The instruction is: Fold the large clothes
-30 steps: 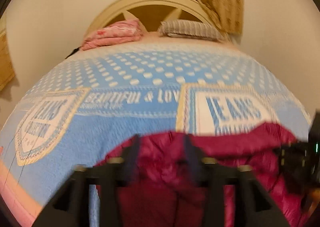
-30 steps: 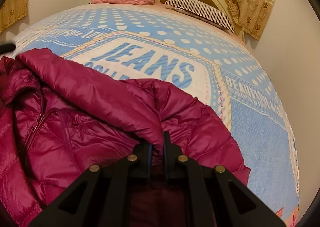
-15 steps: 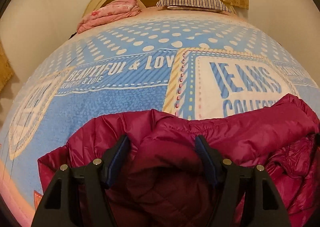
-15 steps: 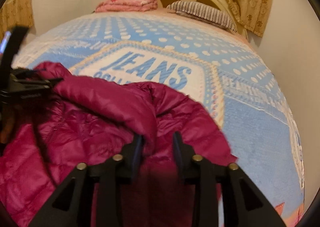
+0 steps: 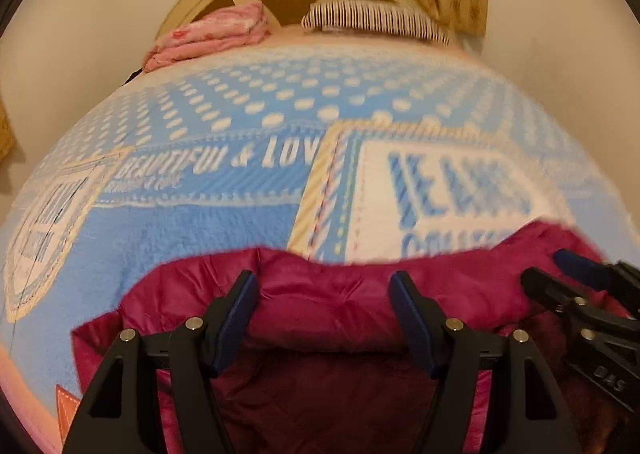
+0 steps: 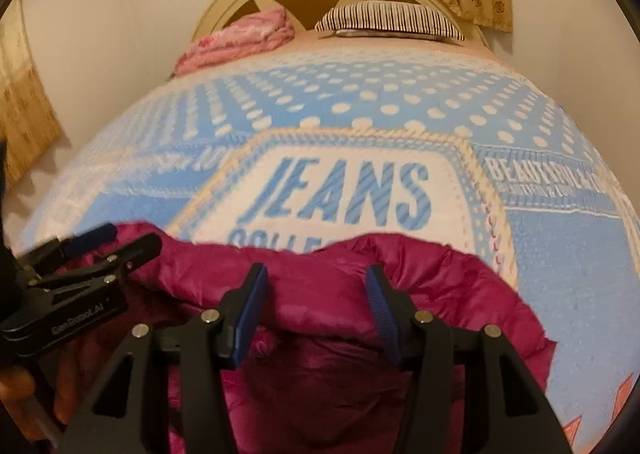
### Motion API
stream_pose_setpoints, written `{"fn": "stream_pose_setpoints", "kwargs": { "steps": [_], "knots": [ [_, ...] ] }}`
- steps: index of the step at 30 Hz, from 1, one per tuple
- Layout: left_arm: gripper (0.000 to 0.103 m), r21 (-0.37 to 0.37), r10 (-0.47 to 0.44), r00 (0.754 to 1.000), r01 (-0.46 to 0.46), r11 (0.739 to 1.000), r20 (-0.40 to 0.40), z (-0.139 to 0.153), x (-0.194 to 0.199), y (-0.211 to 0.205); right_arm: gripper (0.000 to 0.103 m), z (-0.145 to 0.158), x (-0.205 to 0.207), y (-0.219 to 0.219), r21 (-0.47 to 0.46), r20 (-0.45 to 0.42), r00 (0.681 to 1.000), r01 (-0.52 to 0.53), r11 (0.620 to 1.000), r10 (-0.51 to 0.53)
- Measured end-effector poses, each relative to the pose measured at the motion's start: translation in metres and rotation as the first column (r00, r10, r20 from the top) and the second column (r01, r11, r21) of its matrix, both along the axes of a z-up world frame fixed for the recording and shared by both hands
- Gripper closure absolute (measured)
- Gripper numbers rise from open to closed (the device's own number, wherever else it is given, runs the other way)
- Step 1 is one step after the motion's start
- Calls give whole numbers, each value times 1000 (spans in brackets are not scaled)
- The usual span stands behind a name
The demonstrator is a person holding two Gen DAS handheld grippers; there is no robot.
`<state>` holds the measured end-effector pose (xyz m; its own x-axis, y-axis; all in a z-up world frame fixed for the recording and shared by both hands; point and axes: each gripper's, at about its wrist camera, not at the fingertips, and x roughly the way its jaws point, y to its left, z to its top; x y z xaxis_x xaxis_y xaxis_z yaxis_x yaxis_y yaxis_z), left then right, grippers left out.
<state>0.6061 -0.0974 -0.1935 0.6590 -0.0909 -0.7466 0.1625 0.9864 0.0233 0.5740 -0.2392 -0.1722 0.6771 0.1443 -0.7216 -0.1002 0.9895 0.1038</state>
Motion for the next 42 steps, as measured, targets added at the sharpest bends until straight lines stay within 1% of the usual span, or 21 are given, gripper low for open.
{"fn": "stream_pose_setpoints", "kwargs": {
  "steps": [1, 2, 4, 7, 10, 13, 17, 21, 29, 42],
  "knots": [
    [34, -6, 6, 1000, -6, 1000, -13, -7, 1, 2, 49, -7, 0, 1, -2, -19, 1000, 0, 1000, 0],
    [34, -27, 5, 1000, -5, 1000, -22, -12, 0, 4, 50, -13, -1, -2, 12, -31, 1000, 2, 1000, -1],
    [33, -37, 3, 1000, -4, 999, -13, -16, -3, 5, 51, -20, -4, -8, 29, -35, 999, 8, 1000, -7],
    [30, -21, -2, 1000, 2, 1000, -6, -22, -6, 2, 51, -28, -6, -11, 31, -37, 999, 6, 1000, -4],
    [29, -11, 2, 1000, -3, 1000, -10, -24, -5, 1, 51, -31, -7, -5, -8, -34, 999, 0, 1000, 0],
    [28, 8, 6, 1000, -5, 1000, -13, -27, -2, -2, 51, -36, -9, -3, -27, -29, 1000, 1, 1000, -2],
    [26, 43, 8, 1000, -7, 999, -19, -30, -1, -7, 51, -39, -7, -2, -44, -32, 999, 4, 999, -6],
    [26, 30, 7, 1000, -6, 1000, -22, -31, 0, -4, 51, -41, -6, 3, -83, -34, 999, 7, 997, -9],
    [25, 42, 7, 1000, -6, 999, -22, -32, 1, -5, 51, -42, -4, 7, -116, -37, 999, 10, 993, -14],
    [24, 53, 8, 1000, -7, 999, -20, -32, 1, -7, 50, -43, -3, 8, -122, -36, 999, 9, 992, -14]
  ]
}}
